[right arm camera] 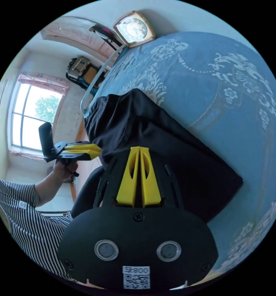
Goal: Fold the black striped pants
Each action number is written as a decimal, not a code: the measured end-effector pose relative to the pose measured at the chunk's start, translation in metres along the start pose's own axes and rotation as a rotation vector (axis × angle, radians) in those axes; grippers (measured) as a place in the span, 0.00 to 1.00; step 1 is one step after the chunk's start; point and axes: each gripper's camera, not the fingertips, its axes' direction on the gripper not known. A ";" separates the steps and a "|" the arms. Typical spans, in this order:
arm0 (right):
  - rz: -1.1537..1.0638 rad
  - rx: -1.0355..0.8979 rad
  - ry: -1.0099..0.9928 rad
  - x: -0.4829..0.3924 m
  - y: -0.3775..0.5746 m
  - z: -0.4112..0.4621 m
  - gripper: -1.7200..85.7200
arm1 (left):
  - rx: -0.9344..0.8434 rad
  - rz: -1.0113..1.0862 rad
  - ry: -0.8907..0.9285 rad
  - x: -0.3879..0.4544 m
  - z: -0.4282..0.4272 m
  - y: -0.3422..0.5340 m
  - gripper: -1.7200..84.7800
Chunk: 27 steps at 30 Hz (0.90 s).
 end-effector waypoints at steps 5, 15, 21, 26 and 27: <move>0.136 0.112 0.019 0.046 0.079 -0.045 0.03 | -0.136 0.021 -0.093 0.042 0.031 0.001 0.03; 0.400 0.052 -0.066 0.132 0.176 -0.037 0.11 | -0.066 0.157 0.049 0.166 0.033 0.012 0.09; 0.433 0.039 -0.223 0.171 0.192 -0.017 0.09 | -0.127 0.376 0.108 0.281 0.078 0.010 0.14; 0.418 0.085 -0.268 0.190 0.208 -0.021 0.07 | -0.167 0.539 -0.035 0.371 0.110 0.017 0.17; 0.415 0.093 -0.280 0.192 0.209 -0.021 0.07 | -0.167 0.553 -0.063 0.379 0.112 0.018 0.17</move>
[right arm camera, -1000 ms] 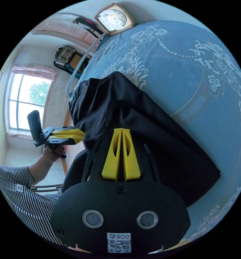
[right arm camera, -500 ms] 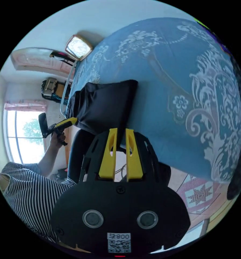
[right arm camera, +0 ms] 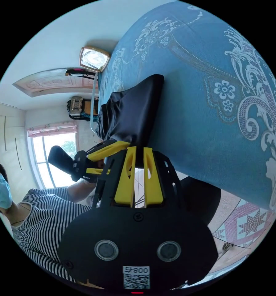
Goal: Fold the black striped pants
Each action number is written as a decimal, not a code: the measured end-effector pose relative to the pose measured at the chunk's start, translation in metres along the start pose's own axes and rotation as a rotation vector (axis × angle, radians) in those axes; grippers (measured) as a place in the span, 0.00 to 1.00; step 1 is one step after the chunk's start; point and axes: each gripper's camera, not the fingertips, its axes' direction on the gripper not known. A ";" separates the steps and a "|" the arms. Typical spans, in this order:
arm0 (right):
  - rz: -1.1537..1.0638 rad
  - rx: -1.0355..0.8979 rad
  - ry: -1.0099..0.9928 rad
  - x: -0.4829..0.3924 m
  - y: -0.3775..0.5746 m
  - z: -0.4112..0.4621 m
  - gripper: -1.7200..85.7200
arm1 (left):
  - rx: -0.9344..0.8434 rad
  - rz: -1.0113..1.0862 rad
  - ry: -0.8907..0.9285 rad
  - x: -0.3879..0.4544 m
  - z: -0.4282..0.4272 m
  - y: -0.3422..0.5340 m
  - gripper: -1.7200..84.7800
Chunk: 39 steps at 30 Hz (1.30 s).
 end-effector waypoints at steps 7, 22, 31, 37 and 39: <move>-0.025 0.005 -0.063 0.027 0.001 -0.014 0.06 | -0.033 0.022 -0.219 0.053 0.003 -0.017 0.07; 0.107 0.162 -0.154 0.090 -0.066 -0.042 0.11 | 0.072 -0.057 -0.128 0.081 -0.045 -0.012 0.05; 0.091 0.146 -0.199 0.077 -0.059 -0.070 0.06 | 0.082 -0.002 -0.102 0.095 -0.078 -0.008 0.05; 0.080 0.198 -0.186 0.059 -0.025 -0.119 0.05 | 0.095 0.054 -0.069 0.110 -0.099 0.003 0.05; 0.076 0.229 -0.177 0.052 -0.011 -0.138 0.05 | 0.124 0.060 -0.027 0.110 -0.110 0.009 0.05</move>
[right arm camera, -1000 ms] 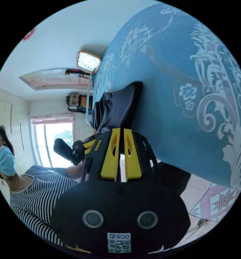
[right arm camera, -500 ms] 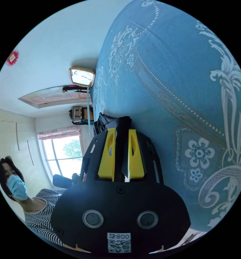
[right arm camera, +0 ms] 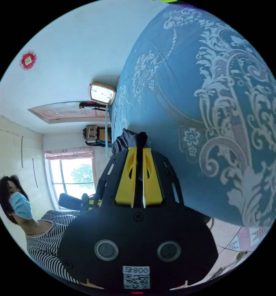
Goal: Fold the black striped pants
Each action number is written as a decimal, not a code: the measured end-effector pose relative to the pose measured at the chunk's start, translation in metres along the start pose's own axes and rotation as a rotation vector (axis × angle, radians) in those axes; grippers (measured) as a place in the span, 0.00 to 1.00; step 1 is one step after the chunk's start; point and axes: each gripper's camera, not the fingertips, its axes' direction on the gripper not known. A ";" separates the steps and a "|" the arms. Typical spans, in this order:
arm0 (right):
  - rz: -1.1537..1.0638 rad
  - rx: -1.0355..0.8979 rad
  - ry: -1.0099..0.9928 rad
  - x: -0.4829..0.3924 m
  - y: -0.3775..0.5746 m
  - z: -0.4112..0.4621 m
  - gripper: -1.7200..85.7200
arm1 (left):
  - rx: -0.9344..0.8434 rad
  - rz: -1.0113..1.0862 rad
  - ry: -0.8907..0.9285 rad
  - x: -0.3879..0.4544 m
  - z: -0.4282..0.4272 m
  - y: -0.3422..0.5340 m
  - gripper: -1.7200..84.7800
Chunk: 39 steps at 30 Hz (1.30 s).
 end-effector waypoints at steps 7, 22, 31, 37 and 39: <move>0.047 0.074 0.044 -0.042 0.039 -0.054 0.05 | 0.043 0.003 0.116 -0.016 -0.039 0.039 0.05; -0.272 -0.027 -0.077 -0.316 0.004 0.017 0.05 | 0.511 -0.462 0.214 -0.224 -0.242 0.272 0.05; -0.296 -0.215 0.001 -0.444 -0.053 0.138 0.05 | 0.668 -0.792 0.230 -0.358 -0.297 0.434 0.05; -0.287 -0.292 0.053 -0.511 -0.075 0.195 0.05 | 0.731 -0.959 0.253 -0.429 -0.316 0.523 0.05; -0.303 -0.311 0.080 -0.533 -0.080 0.209 0.05 | 0.743 -0.990 0.250 -0.445 -0.321 0.545 0.05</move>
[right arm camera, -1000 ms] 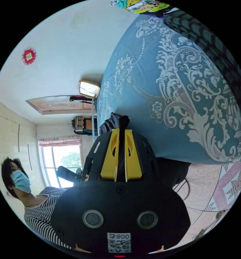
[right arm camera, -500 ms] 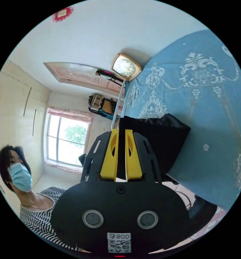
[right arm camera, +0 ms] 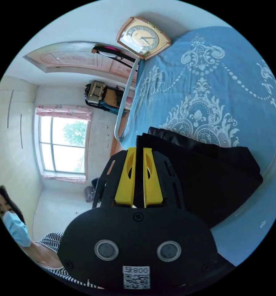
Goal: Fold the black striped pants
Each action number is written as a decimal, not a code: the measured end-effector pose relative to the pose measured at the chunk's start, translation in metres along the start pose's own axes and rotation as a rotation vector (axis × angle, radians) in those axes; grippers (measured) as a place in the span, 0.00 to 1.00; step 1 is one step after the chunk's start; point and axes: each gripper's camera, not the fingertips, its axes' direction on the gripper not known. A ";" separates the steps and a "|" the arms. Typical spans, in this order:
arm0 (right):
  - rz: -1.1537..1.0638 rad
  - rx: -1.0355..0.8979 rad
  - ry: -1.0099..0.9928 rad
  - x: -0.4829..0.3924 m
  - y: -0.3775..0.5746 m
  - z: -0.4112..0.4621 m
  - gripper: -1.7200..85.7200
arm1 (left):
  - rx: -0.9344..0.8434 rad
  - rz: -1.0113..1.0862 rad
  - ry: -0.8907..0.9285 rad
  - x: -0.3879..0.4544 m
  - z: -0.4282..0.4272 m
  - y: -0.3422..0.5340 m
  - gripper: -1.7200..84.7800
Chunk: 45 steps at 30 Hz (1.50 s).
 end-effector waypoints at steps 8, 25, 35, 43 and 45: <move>0.022 -0.065 0.051 -0.071 -0.058 0.033 0.05 | 0.055 -0.085 -0.038 -0.077 -0.054 -0.033 0.05; -0.001 -0.132 0.032 -0.179 -0.112 0.055 0.06 | 0.254 -0.121 -0.301 -0.100 -0.123 -0.035 0.03; -0.222 -0.144 0.066 -0.264 -0.095 0.049 0.02 | -0.031 0.106 -0.519 -0.074 -0.050 -0.060 0.02; -0.520 -0.343 0.511 -0.317 -0.077 0.126 0.02 | -0.024 0.115 -0.598 -0.069 -0.027 -0.047 0.02; -0.587 -0.331 0.551 -0.327 -0.068 0.131 0.02 | -0.036 0.123 -0.615 -0.067 -0.021 -0.046 0.02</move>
